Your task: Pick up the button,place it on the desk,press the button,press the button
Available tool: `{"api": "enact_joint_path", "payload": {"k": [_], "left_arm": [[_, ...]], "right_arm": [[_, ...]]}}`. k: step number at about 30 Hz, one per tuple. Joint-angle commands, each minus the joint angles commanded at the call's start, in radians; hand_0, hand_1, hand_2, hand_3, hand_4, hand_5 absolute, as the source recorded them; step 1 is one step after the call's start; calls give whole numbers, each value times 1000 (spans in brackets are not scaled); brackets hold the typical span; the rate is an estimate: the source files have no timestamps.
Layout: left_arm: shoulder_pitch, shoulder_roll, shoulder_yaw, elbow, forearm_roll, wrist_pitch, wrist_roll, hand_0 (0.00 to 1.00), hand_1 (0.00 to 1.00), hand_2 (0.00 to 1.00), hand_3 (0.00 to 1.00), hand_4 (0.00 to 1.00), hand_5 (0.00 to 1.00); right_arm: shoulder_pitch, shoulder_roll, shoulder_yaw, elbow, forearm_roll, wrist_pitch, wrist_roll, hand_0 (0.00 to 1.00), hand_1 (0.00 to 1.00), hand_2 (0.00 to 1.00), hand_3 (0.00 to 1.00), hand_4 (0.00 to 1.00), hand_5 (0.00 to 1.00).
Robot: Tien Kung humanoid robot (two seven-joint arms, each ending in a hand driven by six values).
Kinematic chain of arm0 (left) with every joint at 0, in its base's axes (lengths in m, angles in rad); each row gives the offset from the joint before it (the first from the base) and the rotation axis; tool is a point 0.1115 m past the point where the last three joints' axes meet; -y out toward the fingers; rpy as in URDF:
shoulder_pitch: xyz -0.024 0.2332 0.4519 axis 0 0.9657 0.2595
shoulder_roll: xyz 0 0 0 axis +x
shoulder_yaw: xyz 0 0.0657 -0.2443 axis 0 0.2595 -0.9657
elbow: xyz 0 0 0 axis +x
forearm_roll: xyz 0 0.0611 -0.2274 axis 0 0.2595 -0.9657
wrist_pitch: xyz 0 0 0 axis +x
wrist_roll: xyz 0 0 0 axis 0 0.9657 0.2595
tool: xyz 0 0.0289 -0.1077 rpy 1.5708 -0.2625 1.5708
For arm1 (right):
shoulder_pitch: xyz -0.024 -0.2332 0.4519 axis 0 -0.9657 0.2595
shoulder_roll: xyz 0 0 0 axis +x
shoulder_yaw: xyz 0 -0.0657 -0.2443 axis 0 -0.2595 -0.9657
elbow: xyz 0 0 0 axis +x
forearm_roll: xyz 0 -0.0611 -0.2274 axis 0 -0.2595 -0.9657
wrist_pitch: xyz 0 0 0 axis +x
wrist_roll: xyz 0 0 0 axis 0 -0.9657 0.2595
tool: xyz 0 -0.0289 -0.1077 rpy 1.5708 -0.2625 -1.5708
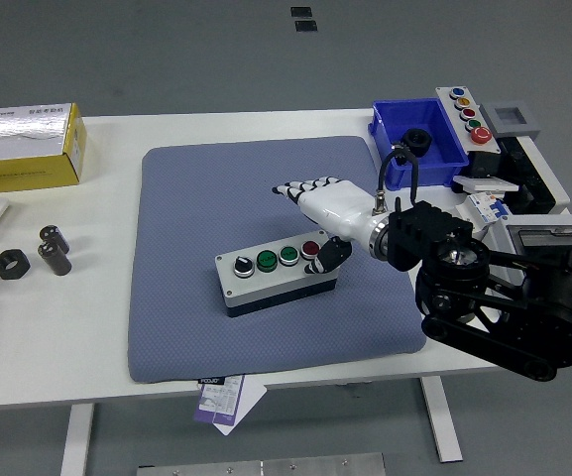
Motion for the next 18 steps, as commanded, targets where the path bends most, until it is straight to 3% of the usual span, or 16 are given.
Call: {"api": "enact_joint_path", "payload": {"k": [8,15,16,18], "left_arm": [[-5,2,10,0,-7,0,0,635,519,518,702,752,185],[-6,3,12,1,-8,0,0,634,519,518,700,751,185],[-6,3,13,1,-9,0,0,635,519,518,700,750,185],[-5,3,14,1,-10,0,0,635,519,518,700,750,185]], "right_arm": [[11,20,-54,-45,42,-3,2,998,998,998,998,986,153],[16,23,-61,-45,76,-8,19,998,998,998,998,975,139],[17,23,-57,-43,79,-12,22,959,946,998,998,954,127],[18,24,-55,-42,86,-18,28,959,946,998,998,954,127]]}}
